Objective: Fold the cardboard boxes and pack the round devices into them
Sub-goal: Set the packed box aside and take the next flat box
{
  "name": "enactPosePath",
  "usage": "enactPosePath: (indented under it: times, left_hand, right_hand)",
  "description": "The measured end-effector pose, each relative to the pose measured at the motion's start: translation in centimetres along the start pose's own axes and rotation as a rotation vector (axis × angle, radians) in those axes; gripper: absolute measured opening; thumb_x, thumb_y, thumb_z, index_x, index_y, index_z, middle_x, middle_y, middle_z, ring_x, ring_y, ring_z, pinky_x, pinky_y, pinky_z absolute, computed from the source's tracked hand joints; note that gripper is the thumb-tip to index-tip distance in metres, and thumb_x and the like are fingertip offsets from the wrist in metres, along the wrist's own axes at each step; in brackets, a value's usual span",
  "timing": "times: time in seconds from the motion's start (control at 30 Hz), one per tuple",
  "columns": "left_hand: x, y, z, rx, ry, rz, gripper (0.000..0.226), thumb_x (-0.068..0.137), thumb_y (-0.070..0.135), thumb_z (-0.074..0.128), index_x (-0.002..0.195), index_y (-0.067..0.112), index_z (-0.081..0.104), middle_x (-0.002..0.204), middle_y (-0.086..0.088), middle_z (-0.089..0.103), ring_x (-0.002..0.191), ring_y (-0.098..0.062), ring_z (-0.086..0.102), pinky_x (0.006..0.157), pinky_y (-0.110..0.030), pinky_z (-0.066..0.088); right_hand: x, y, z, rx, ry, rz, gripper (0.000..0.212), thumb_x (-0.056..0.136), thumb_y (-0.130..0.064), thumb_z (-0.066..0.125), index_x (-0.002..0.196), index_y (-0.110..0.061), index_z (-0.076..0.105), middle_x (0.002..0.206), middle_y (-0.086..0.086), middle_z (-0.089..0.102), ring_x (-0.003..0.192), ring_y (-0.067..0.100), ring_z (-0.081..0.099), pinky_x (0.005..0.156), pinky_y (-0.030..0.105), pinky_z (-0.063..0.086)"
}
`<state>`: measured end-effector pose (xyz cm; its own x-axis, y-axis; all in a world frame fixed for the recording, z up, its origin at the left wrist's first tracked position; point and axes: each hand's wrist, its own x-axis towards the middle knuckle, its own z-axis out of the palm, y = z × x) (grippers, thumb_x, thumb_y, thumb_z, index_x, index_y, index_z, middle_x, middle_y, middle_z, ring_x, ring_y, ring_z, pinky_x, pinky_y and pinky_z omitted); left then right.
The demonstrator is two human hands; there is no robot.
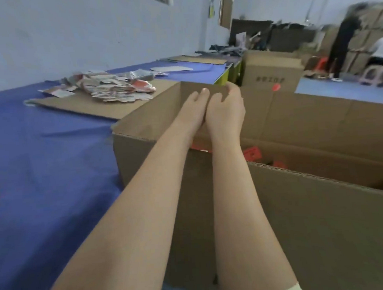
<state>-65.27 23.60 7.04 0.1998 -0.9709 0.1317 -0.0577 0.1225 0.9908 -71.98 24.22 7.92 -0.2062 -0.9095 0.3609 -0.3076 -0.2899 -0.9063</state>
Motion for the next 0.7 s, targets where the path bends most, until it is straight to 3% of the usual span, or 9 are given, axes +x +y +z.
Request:
enactPosePath:
  times: [0.07, 0.17, 0.23, 0.33, 0.43, 0.5, 0.6, 0.63, 0.7]
  left_hand:
    - [0.0, 0.2, 0.3, -0.095, -0.008, -0.026, 0.048, 0.104, 0.036, 0.034, 0.14, 0.006, 0.044, 0.143, -0.014, 0.048, 0.131, -0.028, 0.046, 0.107, -0.035, 0.039]
    - [-1.2, 0.6, -2.3, -0.18, 0.126, -0.021, 0.037, 0.104, 0.03, 0.036, 0.127, 0.008, 0.055, 0.124, -0.017, 0.059, 0.114, -0.029, 0.057, 0.095, -0.034, 0.043]
    - [-2.4, 0.7, -5.5, -0.203, 0.258, 0.031, 0.03, 0.102, 0.023, 0.04, 0.11, 0.002, 0.06, 0.099, -0.014, 0.061, 0.09, -0.021, 0.058, 0.079, -0.026, 0.049]
    - [-5.1, 0.6, -12.1, -0.11, 0.498, 0.092, 0.031, 0.098, 0.014, 0.041, 0.111, -0.006, 0.061, 0.095, -0.014, 0.065, 0.072, -0.014, 0.059, 0.048, -0.014, 0.042]
    - [-8.8, -0.1, -19.9, -0.047, 0.734, 0.121, 0.021, 0.093, 0.009, 0.042, 0.087, 0.005, 0.062, 0.079, -0.006, 0.062, 0.058, -0.008, 0.055, 0.044, -0.013, 0.036]
    - [-11.7, -0.9, -25.4, 0.007, 0.94, 0.085, 0.024, 0.092, 0.008, 0.041, 0.072, 0.015, 0.05, 0.075, -0.003, 0.052, 0.066, -0.015, 0.049, 0.057, -0.022, 0.037]
    - [-17.1, -2.7, -32.5, 0.144, 1.235, -0.048, 0.022, 0.091, 0.008, 0.04, 0.071, 0.015, 0.042, 0.071, -0.005, 0.04, 0.064, -0.019, 0.035, 0.06, -0.031, 0.029]
    - [-18.9, -3.5, -34.3, 0.147, 1.298, -0.101, 0.019, 0.092, 0.009, 0.04, 0.075, 0.012, 0.048, 0.073, -0.008, 0.044, 0.065, -0.021, 0.04, 0.061, -0.033, 0.033]
    - [-21.5, -5.6, -37.1, 0.133, 1.325, -0.26, 0.03, 0.093, 0.013, 0.04, 0.109, -0.006, 0.056, 0.091, -0.023, 0.055, 0.081, -0.033, 0.054, 0.072, -0.038, 0.045]
  right_hand:
    - [-0.5, -0.5, 0.1, 0.156, -0.03, 0.005, 0.041, 0.098, -0.013, 0.038, 0.139, -0.013, 0.043, 0.14, 0.004, 0.048, 0.13, 0.018, 0.042, 0.108, 0.033, 0.035]
    - [-2.4, -1.5, 2.6, 0.352, -0.149, 0.056, 0.034, 0.098, -0.014, 0.041, 0.131, -0.014, 0.048, 0.124, 0.0, 0.058, 0.116, 0.013, 0.053, 0.1, 0.029, 0.043]
    - [-4.3, -2.4, 5.4, 0.473, -0.25, 0.075, 0.024, 0.098, -0.014, 0.043, 0.12, -0.016, 0.053, 0.103, -0.008, 0.061, 0.099, 0.008, 0.059, 0.09, 0.025, 0.048]
    - [-8.1, -4.2, 10.5, 0.697, -0.44, 0.121, 0.017, 0.098, -0.01, 0.043, 0.104, -0.017, 0.057, 0.096, 0.001, 0.066, 0.091, 0.014, 0.064, 0.077, 0.027, 0.049]
    - [-13.3, -6.3, 16.2, 0.795, -0.694, 0.142, 0.021, 0.097, -0.007, 0.043, 0.095, -0.013, 0.062, 0.092, 0.01, 0.069, 0.083, 0.018, 0.065, 0.073, 0.029, 0.053]
    - [-17.5, -7.5, 20.0, 0.75, -0.859, 0.155, 0.02, 0.097, -0.006, 0.043, 0.102, -0.007, 0.062, 0.09, 0.012, 0.068, 0.083, 0.02, 0.064, 0.077, 0.03, 0.053]
    - [-23.7, -7.8, 25.3, 0.377, -1.044, 0.015, 0.028, 0.095, -0.013, 0.046, 0.119, -0.01, 0.059, 0.11, 0.004, 0.063, 0.111, 0.021, 0.058, 0.09, 0.026, 0.043]
    - [-25.4, -7.5, 26.7, 0.223, -1.084, -0.064, 0.034, 0.094, -0.017, 0.047, 0.126, -0.01, 0.055, 0.122, 0.005, 0.059, 0.119, 0.021, 0.052, 0.093, 0.024, 0.038]
    - [-27.6, -6.7, 28.8, -0.033, -1.117, -0.154, 0.043, 0.094, -0.021, 0.045, 0.135, -0.009, 0.047, 0.139, 0.012, 0.047, 0.129, 0.027, 0.041, 0.105, 0.031, 0.033]
